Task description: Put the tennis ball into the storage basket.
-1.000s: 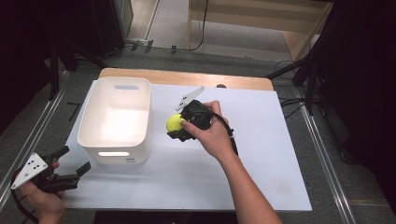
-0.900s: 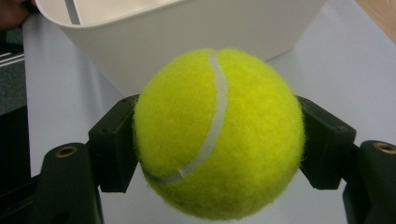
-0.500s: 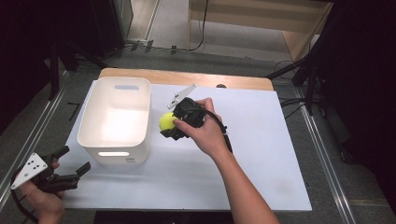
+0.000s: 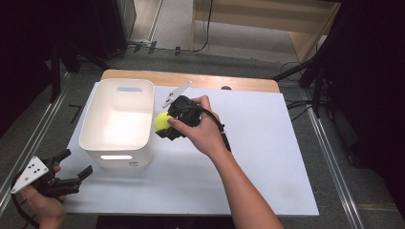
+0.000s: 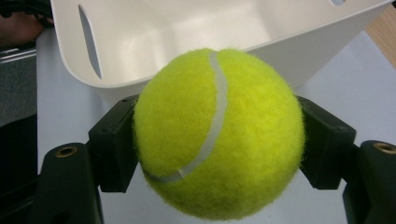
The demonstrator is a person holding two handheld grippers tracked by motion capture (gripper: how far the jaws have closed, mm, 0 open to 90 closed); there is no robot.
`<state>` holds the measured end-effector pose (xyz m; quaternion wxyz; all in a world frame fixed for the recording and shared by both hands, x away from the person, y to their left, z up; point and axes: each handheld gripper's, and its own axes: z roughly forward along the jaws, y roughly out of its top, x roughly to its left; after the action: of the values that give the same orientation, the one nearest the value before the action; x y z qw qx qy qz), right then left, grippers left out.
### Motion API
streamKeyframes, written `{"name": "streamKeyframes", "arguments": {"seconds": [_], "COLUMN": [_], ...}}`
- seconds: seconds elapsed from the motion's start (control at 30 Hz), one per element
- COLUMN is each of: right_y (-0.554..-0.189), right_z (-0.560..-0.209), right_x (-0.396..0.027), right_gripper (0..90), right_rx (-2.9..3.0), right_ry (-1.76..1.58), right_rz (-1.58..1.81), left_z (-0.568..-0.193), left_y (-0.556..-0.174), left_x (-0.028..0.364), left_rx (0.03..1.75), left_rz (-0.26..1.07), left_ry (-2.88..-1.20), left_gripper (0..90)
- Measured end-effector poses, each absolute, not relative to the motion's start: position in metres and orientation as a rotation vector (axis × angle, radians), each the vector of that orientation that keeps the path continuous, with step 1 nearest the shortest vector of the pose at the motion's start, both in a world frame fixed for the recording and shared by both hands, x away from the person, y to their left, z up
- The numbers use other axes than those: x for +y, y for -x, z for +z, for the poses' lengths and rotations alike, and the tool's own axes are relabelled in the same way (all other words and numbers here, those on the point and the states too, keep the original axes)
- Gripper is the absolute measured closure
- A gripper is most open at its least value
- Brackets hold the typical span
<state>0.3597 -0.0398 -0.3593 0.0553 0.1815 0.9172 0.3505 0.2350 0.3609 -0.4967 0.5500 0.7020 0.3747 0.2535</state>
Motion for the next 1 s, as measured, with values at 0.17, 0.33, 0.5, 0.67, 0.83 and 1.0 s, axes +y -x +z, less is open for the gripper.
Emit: {"name": "streamKeyframes", "arguments": {"seconds": [0.17, 0.33, 0.5, 0.67, 0.83, 1.0], "right_y": [-0.361, -0.363, -0.365, -0.365, -0.365, -0.366], "right_z": [-0.355, -0.353, -0.351, -0.347, -0.344, -0.344], "right_x": [-0.033, -0.026, -0.019, -0.012, -0.004, 0.004], "right_gripper": [23.8, 23.8, 23.8, 23.9, 23.8, 23.8], "right_rx": [2.787, 2.794, 2.791, 2.794, 2.799, 2.805], "right_ry": [-0.536, -0.527, -0.497, -0.495, -0.471, -0.452], "right_rz": [1.062, 1.066, 1.077, 1.077, 1.075, 1.078], "left_z": [-0.497, -0.497, -0.497, -0.497, -0.497, -0.497], "left_y": [-0.235, -0.235, -0.235, -0.235, -0.235, -0.235], "left_x": [0.361, 0.361, 0.361, 0.361, 0.361, 0.361], "left_rx": [0.886, 0.886, 0.884, 0.882, 0.882, 0.882], "left_rz": [0.600, 0.599, 0.598, 0.596, 0.595, 0.594], "left_ry": [-1.662, -1.661, -1.660, -1.660, -1.660, -1.660], "left_gripper": [0.0, 0.0, 0.0, 0.0, 0.0, 0.0]}}
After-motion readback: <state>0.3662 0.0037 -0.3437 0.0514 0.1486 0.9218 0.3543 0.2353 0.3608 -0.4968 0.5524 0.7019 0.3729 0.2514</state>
